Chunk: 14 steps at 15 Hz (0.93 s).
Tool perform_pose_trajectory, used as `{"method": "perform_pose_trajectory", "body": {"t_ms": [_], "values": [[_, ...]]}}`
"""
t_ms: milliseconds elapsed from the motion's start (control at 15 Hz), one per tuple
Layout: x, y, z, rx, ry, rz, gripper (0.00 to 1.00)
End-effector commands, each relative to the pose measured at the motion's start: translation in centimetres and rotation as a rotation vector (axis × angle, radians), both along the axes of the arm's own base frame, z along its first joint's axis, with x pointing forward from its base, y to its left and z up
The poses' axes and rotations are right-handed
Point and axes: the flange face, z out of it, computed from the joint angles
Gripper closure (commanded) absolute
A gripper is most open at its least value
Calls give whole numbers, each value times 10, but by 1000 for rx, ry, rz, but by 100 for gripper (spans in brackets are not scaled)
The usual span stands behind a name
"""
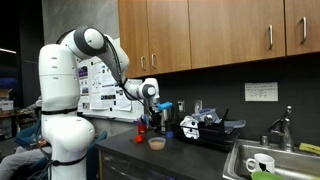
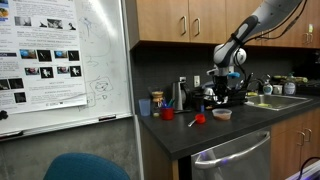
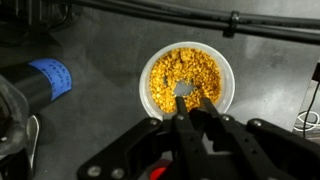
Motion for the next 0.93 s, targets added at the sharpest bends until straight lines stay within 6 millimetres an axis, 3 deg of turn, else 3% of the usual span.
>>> {"method": "perform_pose_trajectory", "body": {"t_ms": [0,867], "values": [[-4,17,7,20,1,22,95],[0,68,3,4,-1,93,95]]}}
